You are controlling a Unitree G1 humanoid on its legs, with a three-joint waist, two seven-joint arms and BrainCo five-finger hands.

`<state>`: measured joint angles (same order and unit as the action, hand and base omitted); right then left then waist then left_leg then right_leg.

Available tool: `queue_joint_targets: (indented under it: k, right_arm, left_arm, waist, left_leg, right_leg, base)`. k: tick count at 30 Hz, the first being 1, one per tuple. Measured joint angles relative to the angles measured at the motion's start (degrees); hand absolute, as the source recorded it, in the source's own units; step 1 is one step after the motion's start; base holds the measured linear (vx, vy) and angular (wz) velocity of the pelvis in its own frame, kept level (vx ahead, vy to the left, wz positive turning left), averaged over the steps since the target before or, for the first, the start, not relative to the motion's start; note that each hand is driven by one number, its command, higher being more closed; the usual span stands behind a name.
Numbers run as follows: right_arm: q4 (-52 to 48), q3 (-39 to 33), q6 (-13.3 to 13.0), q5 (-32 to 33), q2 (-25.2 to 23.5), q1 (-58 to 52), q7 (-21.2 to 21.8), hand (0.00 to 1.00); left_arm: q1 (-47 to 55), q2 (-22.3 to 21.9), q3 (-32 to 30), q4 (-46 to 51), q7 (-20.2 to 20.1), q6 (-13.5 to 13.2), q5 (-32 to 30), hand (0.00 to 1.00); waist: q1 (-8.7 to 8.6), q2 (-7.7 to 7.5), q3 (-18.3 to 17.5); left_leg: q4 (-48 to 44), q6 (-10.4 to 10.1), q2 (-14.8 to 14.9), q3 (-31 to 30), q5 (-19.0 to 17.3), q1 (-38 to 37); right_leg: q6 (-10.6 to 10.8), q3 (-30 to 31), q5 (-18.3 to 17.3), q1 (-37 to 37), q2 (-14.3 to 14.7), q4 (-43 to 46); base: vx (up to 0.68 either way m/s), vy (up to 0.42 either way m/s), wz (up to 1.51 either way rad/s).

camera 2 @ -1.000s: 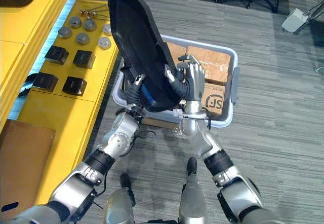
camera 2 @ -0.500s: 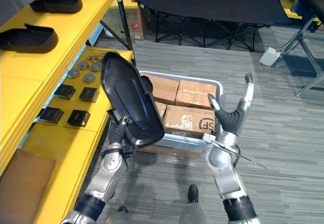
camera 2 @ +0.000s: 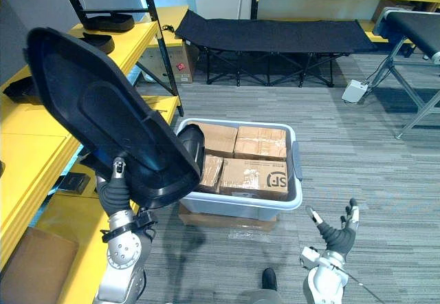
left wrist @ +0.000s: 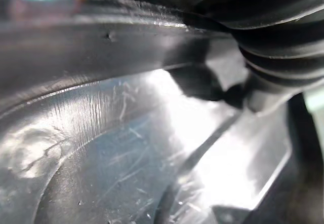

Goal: Walk over and take plastic housings, then place them on the shelf

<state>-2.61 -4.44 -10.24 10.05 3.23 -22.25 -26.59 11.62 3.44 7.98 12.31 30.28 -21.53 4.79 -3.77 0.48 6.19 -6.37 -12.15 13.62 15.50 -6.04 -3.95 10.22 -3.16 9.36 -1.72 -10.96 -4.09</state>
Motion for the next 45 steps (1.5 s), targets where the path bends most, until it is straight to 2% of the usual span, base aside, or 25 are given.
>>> queue_joint_targets:
  k: [5,8,12,13,14,18,20,24,26,28,29,31,32,33,34,35,36,40,42,43,44,45]
  right_arm:
    - [2.6,2.5,-0.8,0.6,0.4,2.2,3.1,0.0]
    - [4.9,6.2,-1.0,0.7,1.1,6.4,5.5,0.0]
    - [8.6,11.8,-1.0,-0.3,1.5,12.6,6.5,0.0]
    - [8.6,12.5,-1.0,-0.3,1.6,13.3,6.6,0.0]
    - [8.6,13.5,-1.0,-1.1,1.5,14.8,6.6,0.0]
    - [11.1,14.9,-1.0,-3.1,1.9,21.1,6.6,0.0]
    - [11.3,15.6,-1.0,-4.6,1.9,23.2,6.4,0.0]
    - [10.5,14.0,-0.7,-3.8,2.1,22.9,4.1,0.0]
    - [10.0,10.9,-0.5,-3.8,2.3,21.1,4.2,0.0]
    - [9.2,7.2,-0.1,-3.9,2.2,18.7,4.5,0.0]
    - [8.5,5.4,0.1,-3.9,1.9,17.1,4.9,0.0]
    - [7.2,0.2,0.1,-4.1,0.7,13.2,5.4,0.0]
    - [6.4,-1.7,0.1,-4.1,0.8,11.9,5.5,0.0]
    - [5.3,-2.6,0.0,-4.1,1.2,11.1,5.5,0.0]
    - [5.1,-3.1,-0.3,-4.1,1.6,11.0,5.5,0.0]
    - [4.7,-3.4,-1.0,-4.1,2.1,11.2,5.6,0.0]
    - [3.4,-3.1,-1.4,-4.1,2.0,11.7,5.9,0.0]
    - [3.0,-2.0,-4.2,-4.0,1.4,13.1,8.1,0.0]
    - [3.0,-0.8,-5.9,-4.1,1.3,14.1,9.1,0.0]
    - [3.0,-0.5,-6.5,-3.9,1.3,14.3,9.5,0.0]
    - [3.0,0.0,-8.3,-4.0,0.8,14.5,11.2,0.0]
    - [2.9,0.2,-10.2,-4.0,-0.2,14.9,12.5,0.0]
  left_arm:
    - [0.3,0.0,-0.2,1.3,0.8,0.3,-1.0,1.0]
    - [2.0,0.0,-2.0,6.1,2.4,1.1,-1.6,1.0]
    - [5.5,-2.0,-11.2,9.7,4.8,2.2,-2.9,1.0]
    - [6.2,-2.3,-12.7,10.1,5.0,2.2,-2.7,1.0]
    - [7.7,-2.8,-15.6,11.0,5.0,2.2,-1.0,1.0]
    - [12.1,-6.1,-23.4,13.1,3.9,1.0,4.1,1.0]
    - [13.3,-6.4,-24.5,13.8,1.6,0.3,4.4,1.0]
    - [12.3,-6.1,-24.5,13.9,-5.2,0.4,4.3,1.0]
    - [12.0,-6.1,-23.6,13.9,-7.0,0.3,4.4,1.0]
    - [11.9,-6.1,-22.3,13.9,-8.4,0.3,5.6,1.0]
    - [11.2,-5.9,-21.4,13.8,-9.1,0.3,6.2,1.0]
    - [7.0,-5.3,-18.3,12.5,-11.6,0.3,6.6,1.0]
    - [4.8,-4.5,-15.9,11.3,-13.0,0.2,6.6,1.0]
    - [4.0,-4.0,-13.7,10.4,-13.7,0.2,6.6,1.0]
    - [4.1,-3.8,-12.5,9.9,-14.0,0.3,6.6,1.0]
    - [4.6,-3.8,-10.8,9.6,-14.5,0.5,6.4,1.0]
    - [4.6,-3.7,-10.7,9.6,-14.6,0.5,6.4,1.0]
    - [5.0,-2.6,-11.9,9.3,-12.8,0.5,5.5,1.0]
    - [6.7,-1.7,-12.7,9.3,-12.5,0.5,5.4,1.0]
    - [6.8,-1.5,-13.1,9.3,-12.6,0.5,5.2,1.0]
    - [6.7,-1.4,-14.6,9.4,-12.9,0.5,3.8,1.0]
    - [6.3,-1.1,-15.7,9.6,-13.0,0.7,2.8,1.0]
  waist:
    - [0.75,0.11,-0.1]
    - [2.39,0.15,-0.2]
    - [6.34,0.19,-0.2]
    - [6.92,0.14,-0.2]
    - [8.29,-0.02,-0.2]
    - [12.37,-0.88,-0.5]
    - [13.0,-1.08,-0.4]
    - [11.98,-1.53,0.0]
    - [11.92,-1.47,0.5]
    - [10.79,-1.13,0.8]
    - [9.97,-1.16,1.1]
    - [7.27,-2.15,2.5]
    - [6.09,-1.93,4.1]
    - [5.73,-0.99,4.8]
    - [5.59,-0.89,5.0]
    - [5.52,-0.62,5.2]
    - [5.65,-0.14,5.6]
    - [6.25,-0.53,8.1]
    - [6.64,-0.44,9.0]
    - [6.87,-0.63,9.1]
    - [7.33,-1.83,9.5]
    - [7.98,-3.33,9.5]
  left_leg:
    - [0.0,0.1,-0.4,-2.8,-0.1,0.2]
    - [-0.1,0.6,-1.5,-6.1,0.4,2.2]
    - [-0.2,0.9,-3.1,-12.7,1.1,4.0]
    - [-0.1,0.9,-3.2,-13.7,1.2,4.2]
    - [-0.1,0.9,-3.5,-15.1,1.3,4.5]
    - [-0.2,1.1,-4.8,-19.3,1.5,5.2]
    - [-0.5,1.3,-4.8,-21.1,1.3,6.1]
    - [-2.5,0.9,-5.2,-27.0,1.2,8.0]
    - [-2.5,0.7,-4.9,-28.9,1.3,8.1]
    - [-2.3,0.4,-4.9,-29.1,2.7,9.2]
    - [-1.8,1.5,-5.5,-28.0,4.6,10.3]
    - [1.4,10.6,-6.5,-15.5,10.5,12.1]
    - [1.8,13.4,-5.1,-8.2,11.3,12.3]
    - [1.4,11.2,-4.1,-5.7,13.1,12.4]
    - [1.5,9.6,-4.2,-5.8,13.8,12.4]
    - [1.3,7.8,-4.3,-5.8,13.6,12.3]
    - [-0.6,6.9,-4.2,-5.6,12.4,13.0]
    - [-12.8,7.1,-3.7,-5.6,5.8,17.7]
    - [-19.3,7.6,-3.7,-5.8,1.6,20.0]
    - [-20.3,7.7,-4.0,-5.8,0.9,20.3]
    - [-21.6,8.4,-5.2,-5.6,-0.4,21.0]
    - [-24.5,11.0,-6.6,-3.9,-2.2,21.5]
  right_leg:
    - [-0.2,-2.7,-0.8,1.9,-0.5,0.0]
    - [0.1,-5.8,-0.7,2.1,-1.7,-0.3]
    - [0.8,-12.7,-1.2,6.0,-3.0,-0.4]
    - [0.9,-13.7,-1.4,6.5,-3.1,-0.4]
    - [1.0,-15.4,-1.6,7.4,-3.1,-0.4]
    - [1.6,-19.6,-3.8,9.8,-4.0,0.3]
    - [1.2,-20.4,-5.8,9.4,-4.0,2.6]
    - [1.0,-15.6,-14.4,8.7,-3.4,10.9]
    - [0.8,-16.6,-16.1,8.8,-3.1,13.3]
    - [0.7,-19.2,-17.2,9.7,-3.2,14.4]
    - [0.4,-21.3,-17.8,10.0,-3.8,14.7]
    - [-0.6,-26.5,-18.8,10.7,-6.0,16.0]
    - [0.0,-27.3,-18.5,11.9,-6.0,16.5]
    - [0.2,-27.8,-18.9,12.8,-5.8,17.1]
    - [0.5,-28.2,-19.3,12.9,-5.9,17.5]
    - [0.6,-28.0,-19.5,12.9,-6.2,17.9]
    - [0.7,-27.6,-20.2,12.8,-6.5,18.3]
    - [2.1,-25.4,-24.0,10.7,-9.0,24.0]
    - [3.5,-25.1,-25.5,11.0,-10.2,25.7]
    - [3.8,-25.1,-25.8,11.2,-10.5,25.7]
    - [4.0,-25.2,-26.4,11.8,-11.5,25.4]
    - [3.0,-25.1,-27.2,12.5,-13.2,25.1]
  base:
    - [0.0,0.011,0.25]
    - [0.01,0.026,0.53]
    - [0.04,0.023,0.75]
    - [0.04,0.018,0.76]
    - [0.03,0.017,0.74]
    - [0.02,0.027,0.56]
    - [0.01,0.013,0.46]
    - [0.04,-0.015,0.7]
    - [0.04,-0.062,0.52]
    - [0.02,-0.044,0.58]
    - [-0.01,-0.019,1.15]
    - [-0.02,-0.015,1.6]
    - [-0.03,-0.014,1.41]
    - [-0.05,-0.006,1.0]
    - [-0.05,0.007,0.43]
    - [-0.06,0.034,0.08]
    - [-0.06,0.046,-0.03]
    - [-0.08,0.105,-0.08]
    - [-0.03,0.138,0.03]
    - [0.04,0.153,0.19]
    - [0.09,0.166,0.3]
    - [0.12,0.192,0.42]
